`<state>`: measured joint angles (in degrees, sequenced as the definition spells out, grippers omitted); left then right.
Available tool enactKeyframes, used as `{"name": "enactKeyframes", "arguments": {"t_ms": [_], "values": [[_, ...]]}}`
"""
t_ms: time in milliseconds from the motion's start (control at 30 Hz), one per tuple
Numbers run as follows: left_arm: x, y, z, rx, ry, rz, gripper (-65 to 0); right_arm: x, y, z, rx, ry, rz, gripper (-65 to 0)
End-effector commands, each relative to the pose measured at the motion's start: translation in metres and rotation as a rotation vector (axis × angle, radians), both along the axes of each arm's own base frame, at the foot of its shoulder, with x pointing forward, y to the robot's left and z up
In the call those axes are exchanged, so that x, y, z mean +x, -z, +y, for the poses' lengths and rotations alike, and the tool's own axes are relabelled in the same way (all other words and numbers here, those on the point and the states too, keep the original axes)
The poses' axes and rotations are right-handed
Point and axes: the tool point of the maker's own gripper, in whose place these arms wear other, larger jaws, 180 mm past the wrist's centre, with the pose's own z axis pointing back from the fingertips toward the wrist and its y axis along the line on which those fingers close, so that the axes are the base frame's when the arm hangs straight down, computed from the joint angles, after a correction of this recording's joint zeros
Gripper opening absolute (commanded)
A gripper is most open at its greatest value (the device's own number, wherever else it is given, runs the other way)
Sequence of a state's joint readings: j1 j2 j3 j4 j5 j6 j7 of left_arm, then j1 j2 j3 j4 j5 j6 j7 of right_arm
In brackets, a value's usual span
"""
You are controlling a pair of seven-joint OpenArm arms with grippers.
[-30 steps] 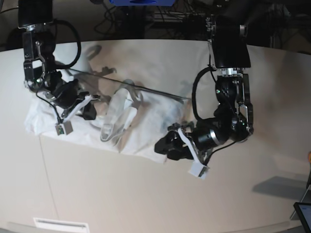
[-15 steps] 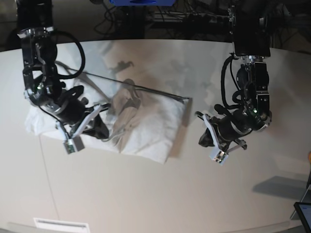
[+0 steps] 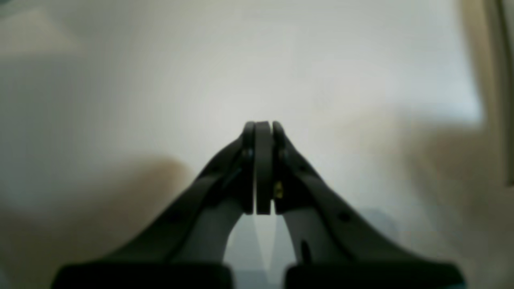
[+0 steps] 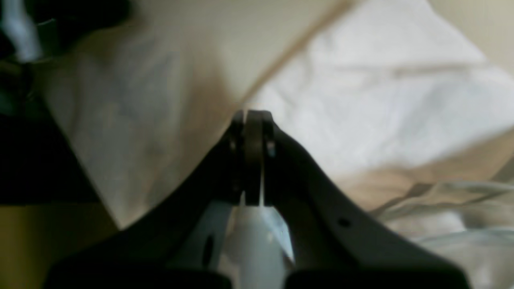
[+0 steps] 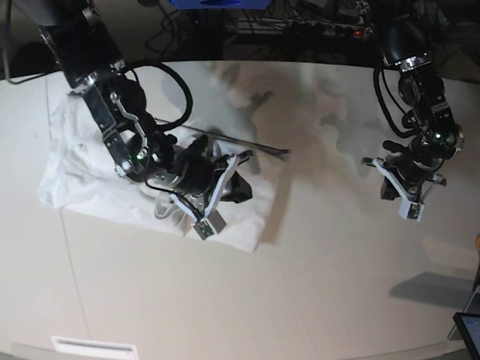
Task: Fold the T-shirt properly
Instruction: 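Open the left gripper and raise it off the fold, then press the folded stack flat with the right gripper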
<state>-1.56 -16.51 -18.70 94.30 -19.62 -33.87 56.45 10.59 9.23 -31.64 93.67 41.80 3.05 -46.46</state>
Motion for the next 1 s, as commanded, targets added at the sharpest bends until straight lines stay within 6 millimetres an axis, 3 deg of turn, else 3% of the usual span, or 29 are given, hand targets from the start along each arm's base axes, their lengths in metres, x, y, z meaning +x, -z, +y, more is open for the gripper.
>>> {"name": "enactKeyframes", "arguments": {"t_ms": [0,133,233,433,567,733,967], "values": [[0.008,-0.020,0.007,0.014,-0.006,-0.063,-65.0,0.013,-0.013,0.004,0.029,0.004,-0.037,-64.7],[0.000,-0.025,0.010,0.048,0.003,-0.068,-65.0,0.021,0.008,0.000,-0.004,0.025,0.018,-64.7],[-0.004,-0.027,0.008,0.058,0.012,-0.069,-65.0,0.022,0.013,-0.006,-0.018,0.034,0.028,-64.7],[-0.003,-0.027,0.009,0.062,0.011,-0.070,-65.0,0.034,0.027,-0.063,-0.041,0.171,0.061,-64.7],[-0.001,-0.029,0.008,0.058,0.011,-0.076,-65.0,0.034,0.035,-0.090,-0.073,0.214,0.068,-64.7],[-0.001,-0.030,0.008,0.058,0.011,-0.079,-65.0,0.029,0.048,-0.113,-0.100,0.254,0.098,-64.7],[-0.003,-0.027,0.009,0.062,0.011,-0.070,-65.0,0.018,0.081,-0.126,-0.116,0.271,0.146,-64.7]]}}
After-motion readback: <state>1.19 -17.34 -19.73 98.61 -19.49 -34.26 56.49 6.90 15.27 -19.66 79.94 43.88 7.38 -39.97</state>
